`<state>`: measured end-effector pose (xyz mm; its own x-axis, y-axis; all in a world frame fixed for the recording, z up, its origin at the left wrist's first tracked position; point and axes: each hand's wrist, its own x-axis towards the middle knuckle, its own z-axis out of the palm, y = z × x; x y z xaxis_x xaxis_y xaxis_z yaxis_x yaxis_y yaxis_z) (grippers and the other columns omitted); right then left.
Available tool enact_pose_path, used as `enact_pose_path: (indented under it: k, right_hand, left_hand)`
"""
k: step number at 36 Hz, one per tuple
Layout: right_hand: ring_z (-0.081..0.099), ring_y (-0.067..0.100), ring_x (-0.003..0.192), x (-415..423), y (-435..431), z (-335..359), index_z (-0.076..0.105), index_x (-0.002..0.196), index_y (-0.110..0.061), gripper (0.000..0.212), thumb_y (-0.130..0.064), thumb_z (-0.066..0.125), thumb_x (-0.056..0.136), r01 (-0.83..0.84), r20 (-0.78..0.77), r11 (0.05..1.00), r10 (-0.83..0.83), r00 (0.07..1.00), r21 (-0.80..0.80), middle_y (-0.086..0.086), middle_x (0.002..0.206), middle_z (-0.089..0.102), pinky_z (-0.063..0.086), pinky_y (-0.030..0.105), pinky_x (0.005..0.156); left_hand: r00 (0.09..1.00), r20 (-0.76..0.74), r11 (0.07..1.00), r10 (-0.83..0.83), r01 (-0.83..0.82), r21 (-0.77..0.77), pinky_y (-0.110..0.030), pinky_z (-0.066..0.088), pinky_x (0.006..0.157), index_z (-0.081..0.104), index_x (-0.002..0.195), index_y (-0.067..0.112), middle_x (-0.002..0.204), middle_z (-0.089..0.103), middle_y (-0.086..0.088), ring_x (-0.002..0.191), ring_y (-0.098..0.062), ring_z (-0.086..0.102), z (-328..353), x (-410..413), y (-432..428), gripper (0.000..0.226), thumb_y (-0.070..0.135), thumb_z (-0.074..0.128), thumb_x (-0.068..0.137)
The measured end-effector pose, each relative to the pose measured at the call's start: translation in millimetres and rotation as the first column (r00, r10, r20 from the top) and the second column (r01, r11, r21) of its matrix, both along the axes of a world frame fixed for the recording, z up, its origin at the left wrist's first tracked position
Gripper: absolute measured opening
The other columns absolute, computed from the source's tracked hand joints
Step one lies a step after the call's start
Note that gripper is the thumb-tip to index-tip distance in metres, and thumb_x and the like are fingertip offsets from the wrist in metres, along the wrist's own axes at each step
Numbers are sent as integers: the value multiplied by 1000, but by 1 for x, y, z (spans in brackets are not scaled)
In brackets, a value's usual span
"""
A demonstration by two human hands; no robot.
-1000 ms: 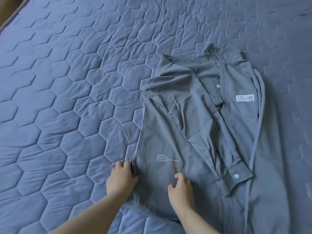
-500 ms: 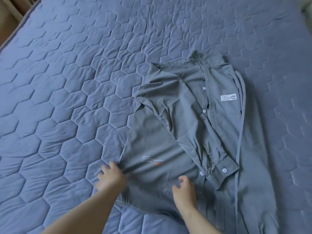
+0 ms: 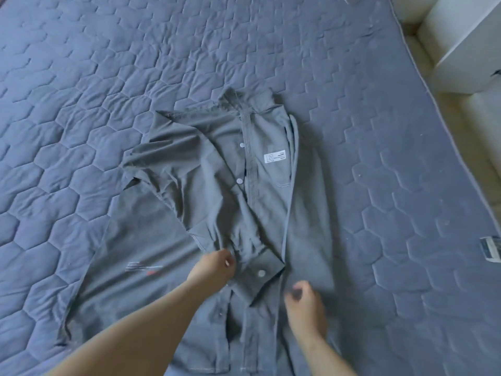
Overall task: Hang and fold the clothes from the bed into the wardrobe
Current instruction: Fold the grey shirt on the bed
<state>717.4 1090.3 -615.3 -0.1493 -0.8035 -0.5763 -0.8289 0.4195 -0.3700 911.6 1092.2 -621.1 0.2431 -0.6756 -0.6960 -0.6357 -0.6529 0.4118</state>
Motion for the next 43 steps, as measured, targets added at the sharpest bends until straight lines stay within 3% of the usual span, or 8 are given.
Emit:
enact_pose_path:
  k: [8,15,18,25,31,34,39,43]
  right_hand:
    - [38,25,126,-16,2,-29,28,137,-20,77,-54,63,76,-191,-104,963,213,972,191,3,137,32,43,30,89]
    - [55,29,103,-32,-21,-34,41,95,-18,7,-18,46,91,-213,3,950,218,976,228,6,115,54,42,31,71]
    - [45,30,74,-51,-34,-30,30,66,-15,28,-14,44,90,-109,117,978,89,989,179,12,82,55,35,32,63]
    - [42,27,73,-109,-104,5,40,64,-15,26,-6,42,89,188,141,980,-176,974,-71,7,70,50,27,34,61]
    - [54,12,32,-135,-195,54,47,99,-2,22,-3,26,97,736,518,671,-599,611,-93,16,65,52,43,17,31]
    - [67,34,82,-144,-234,75,45,120,6,31,-1,25,97,835,646,548,-618,448,-55,32,101,58,55,31,63]
    - [50,22,93,-163,-284,95,45,86,-17,19,-6,35,97,837,650,496,-561,513,-232,28,130,50,44,43,93]
    - [42,15,103,-172,-309,91,39,131,-4,34,-4,33,97,890,772,341,-460,438,-302,8,122,44,34,18,86]
  left_hand:
    - [991,-77,994,109,-108,16,-17,34,49,59,108,21,93,59,2,75,-15,53,-20,-67,-37,23,18,50,87]
    - [988,-27,987,152,-150,61,-16,39,50,59,94,23,88,58,-1,67,-14,52,-27,-57,-35,11,18,51,88]
    - [982,-12,980,188,-187,75,-20,40,62,61,97,20,90,59,-2,76,-18,54,-28,-57,-33,14,19,50,89]
    - [995,0,988,97,-96,117,-17,39,50,57,96,25,74,56,6,61,-12,52,-5,-76,-50,13,22,47,88]
    - [1000,9,999,-22,22,50,-16,40,48,55,101,25,89,58,5,63,-10,51,22,-91,-95,15,25,43,92]
    - [1000,-6,999,-26,26,22,-14,39,47,56,103,25,96,60,2,64,-10,53,26,-95,-110,16,26,45,92]
    - [1000,-16,1000,-2,2,3,-12,36,39,57,106,23,77,56,5,53,-7,49,23,-90,-123,18,25,46,91]
    - [1000,6,999,12,-12,34,-19,44,50,55,97,25,91,61,0,57,-13,53,18,-79,-122,12,24,45,90]
